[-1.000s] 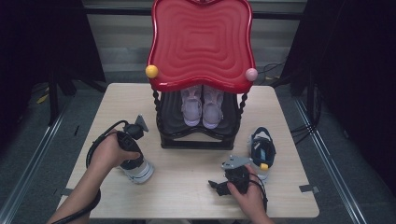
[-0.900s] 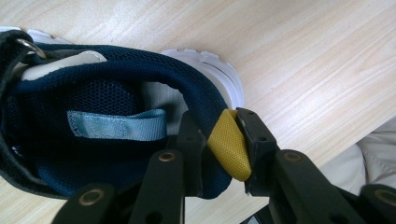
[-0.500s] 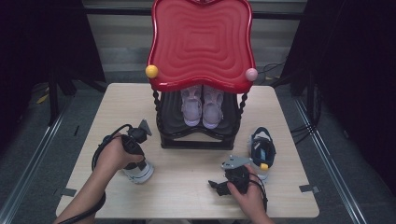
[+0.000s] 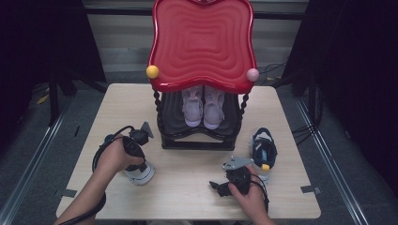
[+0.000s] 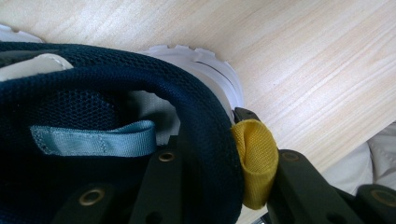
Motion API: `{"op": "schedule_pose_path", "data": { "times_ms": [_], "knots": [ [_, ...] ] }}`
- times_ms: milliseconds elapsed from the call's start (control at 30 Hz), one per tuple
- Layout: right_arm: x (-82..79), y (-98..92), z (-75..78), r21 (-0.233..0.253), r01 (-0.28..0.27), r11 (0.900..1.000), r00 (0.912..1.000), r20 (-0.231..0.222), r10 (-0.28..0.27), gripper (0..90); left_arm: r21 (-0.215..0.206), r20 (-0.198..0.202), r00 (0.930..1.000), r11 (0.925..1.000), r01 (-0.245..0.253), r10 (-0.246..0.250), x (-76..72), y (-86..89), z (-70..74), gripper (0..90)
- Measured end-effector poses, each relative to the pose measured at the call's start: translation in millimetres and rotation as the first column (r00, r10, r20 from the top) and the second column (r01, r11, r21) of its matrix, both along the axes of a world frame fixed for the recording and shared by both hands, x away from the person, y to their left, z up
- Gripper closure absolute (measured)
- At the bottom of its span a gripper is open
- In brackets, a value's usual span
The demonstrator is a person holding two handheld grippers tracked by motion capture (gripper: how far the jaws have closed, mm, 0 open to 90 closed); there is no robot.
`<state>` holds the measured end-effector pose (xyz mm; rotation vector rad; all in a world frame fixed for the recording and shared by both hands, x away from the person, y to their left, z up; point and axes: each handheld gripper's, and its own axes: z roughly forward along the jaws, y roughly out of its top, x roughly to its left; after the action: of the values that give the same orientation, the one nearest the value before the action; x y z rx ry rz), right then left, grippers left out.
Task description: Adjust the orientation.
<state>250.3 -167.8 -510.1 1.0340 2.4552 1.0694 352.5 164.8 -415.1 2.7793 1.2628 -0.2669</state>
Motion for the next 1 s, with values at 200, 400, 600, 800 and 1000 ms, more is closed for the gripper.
{"op": "schedule_pose_path", "data": {
  "times_ms": [200,400,600,800,1000],
  "knots": [
    [0.0,0.0,0.0,-0.001,0.001,1.000,1.0000,0.000,-0.001,12.5,0.009,0.022,0.9995,0.9997,0.021,-0.021,-3.2,-2.0,-0.9,72.7],
    [0.0,0.0,0.0,0.000,0.000,1.000,1.0000,0.000,0.000,12.5,0.045,0.027,0.9987,0.9981,0.041,-0.043,-4.8,-6.6,-5.2,70.1],
    [0.0,0.0,0.0,0.000,0.000,1.000,1.0000,0.000,0.000,12.5,0.041,0.010,0.9988,0.9981,0.047,-0.047,-4.6,-8.0,-7.3,72.9],
    [0.1,-0.1,0.0,-0.001,-0.001,1.000,1.0000,0.000,0.001,12.5,0.046,0.014,0.9986,0.9977,0.050,-0.051,-5.0,-8.7,-6.9,73.3],
    [0.2,-0.1,0.0,0.000,-0.001,1.000,1.0000,0.000,0.001,12.5,0.065,0.021,0.9970,0.9952,0.073,-0.075,-6.2,-6.9,-6.0,73.7]
  ]
}}
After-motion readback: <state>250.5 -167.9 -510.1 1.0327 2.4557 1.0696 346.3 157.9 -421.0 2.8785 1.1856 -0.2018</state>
